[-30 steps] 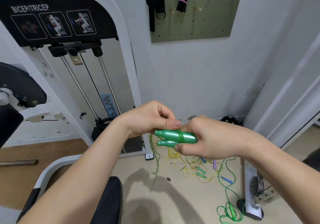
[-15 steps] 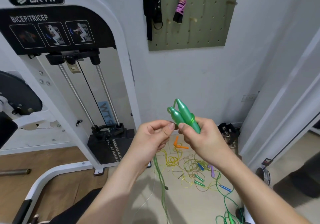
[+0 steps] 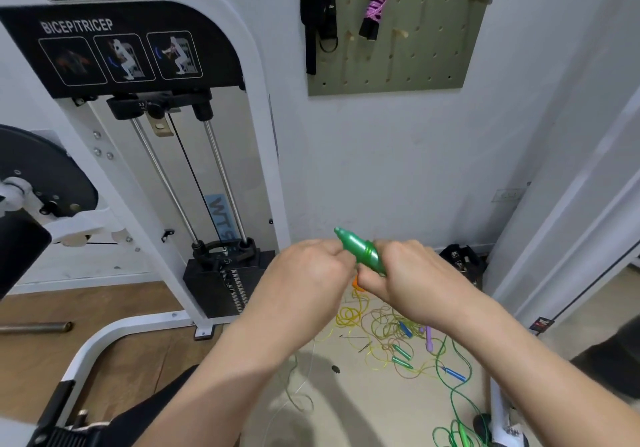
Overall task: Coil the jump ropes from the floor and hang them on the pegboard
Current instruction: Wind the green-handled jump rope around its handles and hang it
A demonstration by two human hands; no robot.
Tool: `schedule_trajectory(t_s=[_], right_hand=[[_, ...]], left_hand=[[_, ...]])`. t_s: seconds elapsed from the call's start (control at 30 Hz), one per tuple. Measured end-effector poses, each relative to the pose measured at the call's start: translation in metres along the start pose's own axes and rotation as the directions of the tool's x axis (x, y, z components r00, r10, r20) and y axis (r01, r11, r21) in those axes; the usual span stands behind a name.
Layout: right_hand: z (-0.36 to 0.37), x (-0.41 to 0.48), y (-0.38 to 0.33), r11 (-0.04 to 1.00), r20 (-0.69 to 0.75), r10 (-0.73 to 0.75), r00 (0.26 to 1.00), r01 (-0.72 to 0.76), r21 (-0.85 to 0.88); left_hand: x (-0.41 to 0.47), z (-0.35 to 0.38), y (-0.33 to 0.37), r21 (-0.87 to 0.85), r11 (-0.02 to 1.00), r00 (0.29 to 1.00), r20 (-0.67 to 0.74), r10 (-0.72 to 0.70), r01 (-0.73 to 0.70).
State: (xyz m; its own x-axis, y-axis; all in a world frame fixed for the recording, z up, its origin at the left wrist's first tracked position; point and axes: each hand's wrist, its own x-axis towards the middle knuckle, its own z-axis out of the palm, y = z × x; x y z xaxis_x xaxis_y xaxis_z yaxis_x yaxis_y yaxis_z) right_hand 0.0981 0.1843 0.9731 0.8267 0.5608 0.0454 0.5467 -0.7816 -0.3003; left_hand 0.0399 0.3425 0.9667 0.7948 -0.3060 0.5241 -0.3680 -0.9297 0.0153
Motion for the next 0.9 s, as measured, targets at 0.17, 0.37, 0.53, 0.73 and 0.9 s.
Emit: schedule_trajectory(t_s=[0.17,0.37,0.53,0.73,0.9], right_hand=[[-0.017,-0.001,-0.005,0.995,0.376,-0.07,0.924,0.093,-0.043],[-0.038,-0.003,-0.009,0.966,0.47,-0.16,0.868,0.236,-0.108],[-0.048,0.001,0.01,0.891,0.318,-0.232,0.919,0.069,0.449],[-0.012,-0.004,0.005,0.822,-0.211,-0.089,0.973,0.192,0.536],[-0.005,-0.005,-0.011,0.293,-0.084,0.162,0.983,0.033,0.955]], left_hand=[[0.006,-0.005,-0.008,-0.059,0.978,0.979,0.01,0.202,-0.202],[0.011,-0.025,-0.004,-0.474,0.84,0.941,0.318,-0.115,0.263],[0.01,-0.029,-0.007,-0.524,0.729,0.897,0.285,-0.337,0.44],[0.013,-0.024,-0.005,-0.737,0.386,0.823,0.418,-0.385,0.555],[0.012,0.0,-0.004,-0.836,-0.256,0.785,0.545,-0.295,0.485]])
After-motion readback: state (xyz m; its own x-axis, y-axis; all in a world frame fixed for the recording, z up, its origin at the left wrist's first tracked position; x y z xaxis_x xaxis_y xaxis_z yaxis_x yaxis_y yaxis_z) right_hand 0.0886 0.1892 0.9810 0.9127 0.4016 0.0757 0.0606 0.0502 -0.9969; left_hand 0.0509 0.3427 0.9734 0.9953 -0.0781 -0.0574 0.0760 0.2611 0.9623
